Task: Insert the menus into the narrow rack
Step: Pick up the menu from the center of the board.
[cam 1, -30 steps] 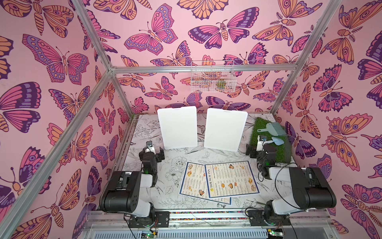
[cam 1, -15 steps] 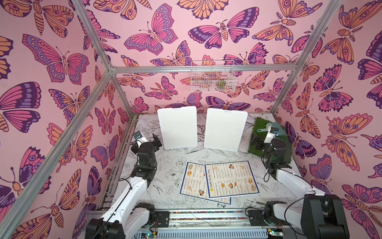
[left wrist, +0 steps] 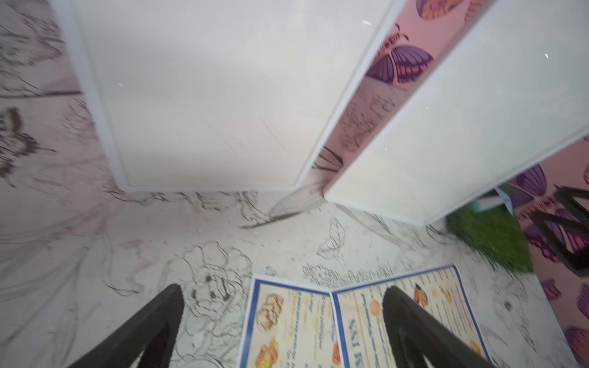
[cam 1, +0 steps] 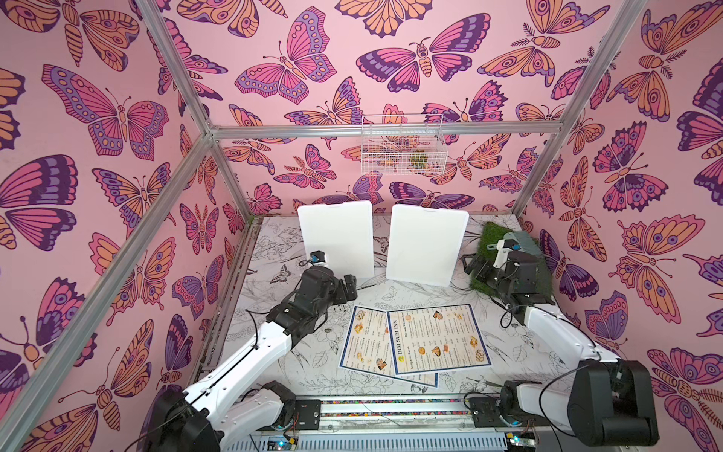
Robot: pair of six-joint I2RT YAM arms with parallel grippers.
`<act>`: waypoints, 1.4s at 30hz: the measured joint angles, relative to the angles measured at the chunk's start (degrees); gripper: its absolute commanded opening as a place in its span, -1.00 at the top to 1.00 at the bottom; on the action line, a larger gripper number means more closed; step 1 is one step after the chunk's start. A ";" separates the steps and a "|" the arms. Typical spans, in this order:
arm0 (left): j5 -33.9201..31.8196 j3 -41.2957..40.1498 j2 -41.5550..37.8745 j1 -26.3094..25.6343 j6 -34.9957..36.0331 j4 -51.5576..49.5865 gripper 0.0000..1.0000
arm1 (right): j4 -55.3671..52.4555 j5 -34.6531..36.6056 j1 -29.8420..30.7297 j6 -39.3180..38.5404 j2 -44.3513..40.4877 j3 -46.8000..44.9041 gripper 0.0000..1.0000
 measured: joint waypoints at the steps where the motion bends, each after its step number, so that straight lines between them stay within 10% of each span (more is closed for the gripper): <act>1: 1.29 -0.02 0.81 -1.51 -0.72 -0.09 -1.00 | -1.46 -0.76 0.00 0.35 0.15 -0.02 -0.98; 21: 19.21 -0.20 18.58 -14.25 -9.66 2.23 -0.82 | -43.74 3.15 -0.02 2.12 -18.05 -0.96 -0.98; 42: 20.76 2.80 27.06 -15.89 -13.84 5.03 -0.73 | -45.86 0.79 -5.88 -0.59 -7.98 -4.57 -0.96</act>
